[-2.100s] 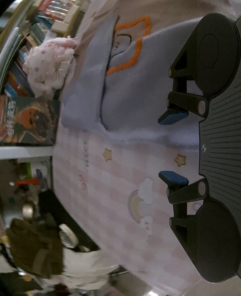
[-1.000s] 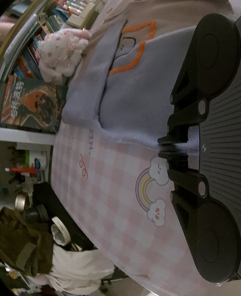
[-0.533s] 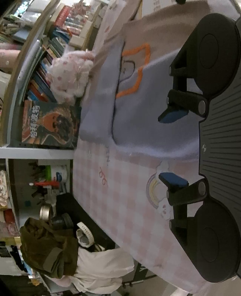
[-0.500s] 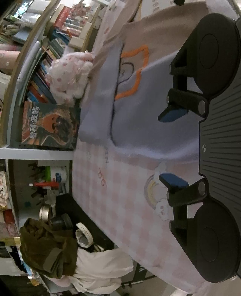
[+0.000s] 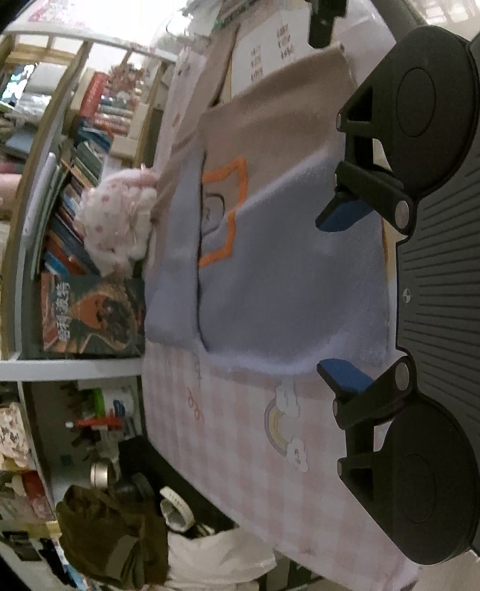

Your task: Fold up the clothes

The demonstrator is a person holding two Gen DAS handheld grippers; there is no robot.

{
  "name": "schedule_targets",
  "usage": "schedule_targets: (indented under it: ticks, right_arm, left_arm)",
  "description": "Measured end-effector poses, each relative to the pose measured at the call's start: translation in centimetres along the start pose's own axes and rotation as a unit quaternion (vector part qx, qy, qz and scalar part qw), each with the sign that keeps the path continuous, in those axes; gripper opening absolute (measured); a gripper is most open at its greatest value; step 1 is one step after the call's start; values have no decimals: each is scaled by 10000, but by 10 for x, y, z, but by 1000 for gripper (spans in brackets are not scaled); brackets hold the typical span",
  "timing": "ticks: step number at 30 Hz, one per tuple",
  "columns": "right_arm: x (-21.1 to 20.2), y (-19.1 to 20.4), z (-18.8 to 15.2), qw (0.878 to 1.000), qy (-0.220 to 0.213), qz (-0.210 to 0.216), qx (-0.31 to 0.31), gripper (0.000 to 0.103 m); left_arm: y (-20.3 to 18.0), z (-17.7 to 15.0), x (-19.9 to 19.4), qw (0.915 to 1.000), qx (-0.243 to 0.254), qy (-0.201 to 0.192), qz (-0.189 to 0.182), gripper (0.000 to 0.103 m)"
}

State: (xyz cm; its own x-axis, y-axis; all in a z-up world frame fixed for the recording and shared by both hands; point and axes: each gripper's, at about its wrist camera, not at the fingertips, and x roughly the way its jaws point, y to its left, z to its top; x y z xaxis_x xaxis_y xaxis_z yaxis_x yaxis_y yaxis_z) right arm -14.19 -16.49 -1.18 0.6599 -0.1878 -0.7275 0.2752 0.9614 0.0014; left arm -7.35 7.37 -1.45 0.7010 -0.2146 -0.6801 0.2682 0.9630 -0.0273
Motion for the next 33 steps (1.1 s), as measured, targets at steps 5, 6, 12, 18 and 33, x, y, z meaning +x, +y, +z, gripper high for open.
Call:
schedule_targets:
  ticks: [5, 6, 12, 18, 33]
  right_arm:
    - [-10, -3, -10, 9997, 35, -251, -10, 94]
    - [-12, -5, -11, 9995, 30, -305, 15, 94]
    - [-17, -16, -13, 9984, -13, -549, 165, 96]
    - [-19, -27, -13, 9972, -48, -702, 253, 96]
    - [20, -96, 15, 9972, -115, -620, 412, 96]
  left_arm:
    - [-16, 0, 1, 9992, 240, -28, -309, 85]
    - [-19, 0, 1, 9989, 292, -36, -361, 85]
    - [-38, 6, 5, 9963, 559, -153, -633, 85]
    - [-54, 12, 16, 9950, 668, -74, -733, 85]
    - [-124, 34, 57, 9961, 722, 126, -497, 85]
